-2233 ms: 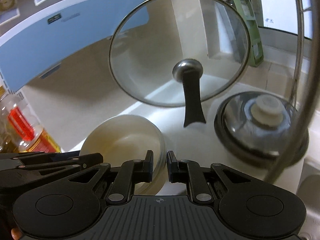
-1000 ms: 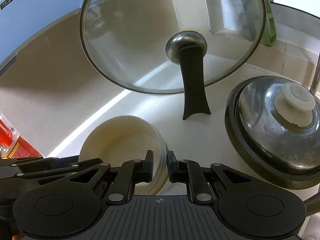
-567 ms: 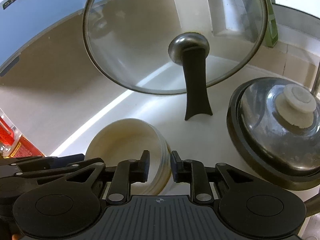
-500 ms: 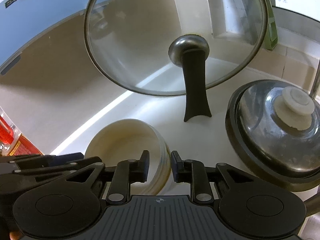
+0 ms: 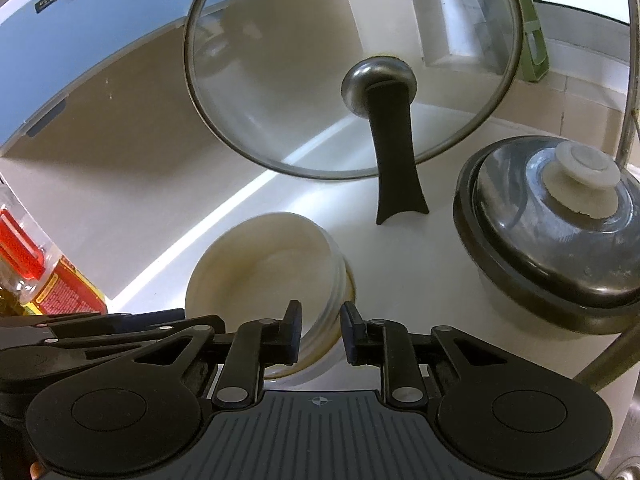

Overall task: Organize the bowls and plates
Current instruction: 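Lift the cream bowls with both grippers and carry them over the white floral bowl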

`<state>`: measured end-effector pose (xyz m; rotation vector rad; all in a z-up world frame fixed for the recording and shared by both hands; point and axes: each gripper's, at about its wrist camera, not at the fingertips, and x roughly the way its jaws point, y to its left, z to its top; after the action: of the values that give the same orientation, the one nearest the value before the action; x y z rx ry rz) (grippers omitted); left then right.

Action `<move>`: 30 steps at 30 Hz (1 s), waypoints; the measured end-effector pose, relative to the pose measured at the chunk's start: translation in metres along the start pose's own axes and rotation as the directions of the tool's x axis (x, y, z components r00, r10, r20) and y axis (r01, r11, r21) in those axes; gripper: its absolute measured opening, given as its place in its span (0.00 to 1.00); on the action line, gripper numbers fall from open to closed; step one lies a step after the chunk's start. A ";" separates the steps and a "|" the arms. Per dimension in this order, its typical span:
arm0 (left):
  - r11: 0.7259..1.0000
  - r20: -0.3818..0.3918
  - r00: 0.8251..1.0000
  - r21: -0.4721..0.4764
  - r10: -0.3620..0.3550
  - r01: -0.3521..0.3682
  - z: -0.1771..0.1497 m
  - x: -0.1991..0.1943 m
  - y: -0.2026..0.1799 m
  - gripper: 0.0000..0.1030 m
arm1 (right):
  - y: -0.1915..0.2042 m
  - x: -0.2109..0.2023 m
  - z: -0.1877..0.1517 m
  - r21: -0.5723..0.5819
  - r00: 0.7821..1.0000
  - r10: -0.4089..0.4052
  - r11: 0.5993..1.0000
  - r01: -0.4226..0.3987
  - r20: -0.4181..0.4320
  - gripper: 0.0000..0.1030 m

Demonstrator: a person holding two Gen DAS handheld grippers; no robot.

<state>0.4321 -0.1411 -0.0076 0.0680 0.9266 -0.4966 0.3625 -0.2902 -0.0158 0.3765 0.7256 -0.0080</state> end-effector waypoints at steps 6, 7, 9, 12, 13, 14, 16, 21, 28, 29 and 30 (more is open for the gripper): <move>1.000 0.020 1.000 -0.001 -0.007 0.007 0.002 -0.004 0.001 0.25 | 0.001 -0.006 0.003 0.007 1.000 0.019 1.000 -0.019 0.008 0.20; 1.000 0.018 1.000 0.000 -0.010 0.010 0.002 -0.004 0.000 0.25 | 0.003 -0.007 0.003 0.002 1.000 0.022 1.000 -0.022 0.005 0.20; 1.000 0.017 1.000 0.002 -0.013 0.013 0.001 -0.004 -0.001 0.25 | 0.005 -0.007 0.003 -0.009 1.000 0.015 1.000 -0.015 0.006 0.20; 1.000 0.017 1.000 -0.001 -0.013 0.013 0.000 -0.005 0.000 0.25 | 0.004 -0.008 0.001 -0.004 1.000 0.019 1.000 -0.019 0.006 0.20; 1.000 0.018 1.000 -0.001 -0.008 0.008 0.000 -0.006 0.000 0.25 | 0.003 -0.008 0.002 -0.003 1.000 0.021 1.000 -0.021 0.004 0.20; 1.000 0.019 1.000 -0.004 -0.003 0.003 0.000 -0.006 0.000 0.25 | 0.003 -0.008 0.002 -0.003 1.000 0.021 1.000 -0.021 0.005 0.20; 1.000 0.023 1.000 -0.008 0.004 -0.004 -0.001 -0.008 0.002 0.25 | 0.003 -0.010 0.001 -0.010 1.000 0.018 1.000 -0.018 0.010 0.20; 1.000 0.036 0.999 -0.011 0.021 -0.021 -0.003 -0.017 0.007 0.25 | 0.006 -0.019 -0.003 -0.030 1.000 0.009 1.000 -0.008 0.020 0.20; 0.999 0.020 0.999 -0.022 0.025 -0.025 -0.014 -0.030 0.009 0.28 | 0.004 -0.031 -0.018 -0.045 1.000 -0.011 0.999 0.011 0.002 0.21; 0.999 0.019 1.000 -0.023 0.024 -0.023 -0.017 -0.033 0.009 0.32 | 0.004 -0.033 -0.019 -0.044 1.000 -0.012 0.999 0.012 0.001 0.22; 0.999 0.019 1.000 -0.023 0.024 -0.023 -0.020 -0.036 0.008 0.35 | 0.003 -0.036 -0.021 -0.047 1.000 -0.012 0.999 0.012 0.000 0.23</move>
<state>0.4030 -0.1152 0.0072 0.0536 0.9112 -0.4642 0.3221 -0.2842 -0.0058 0.3274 0.7267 -0.0023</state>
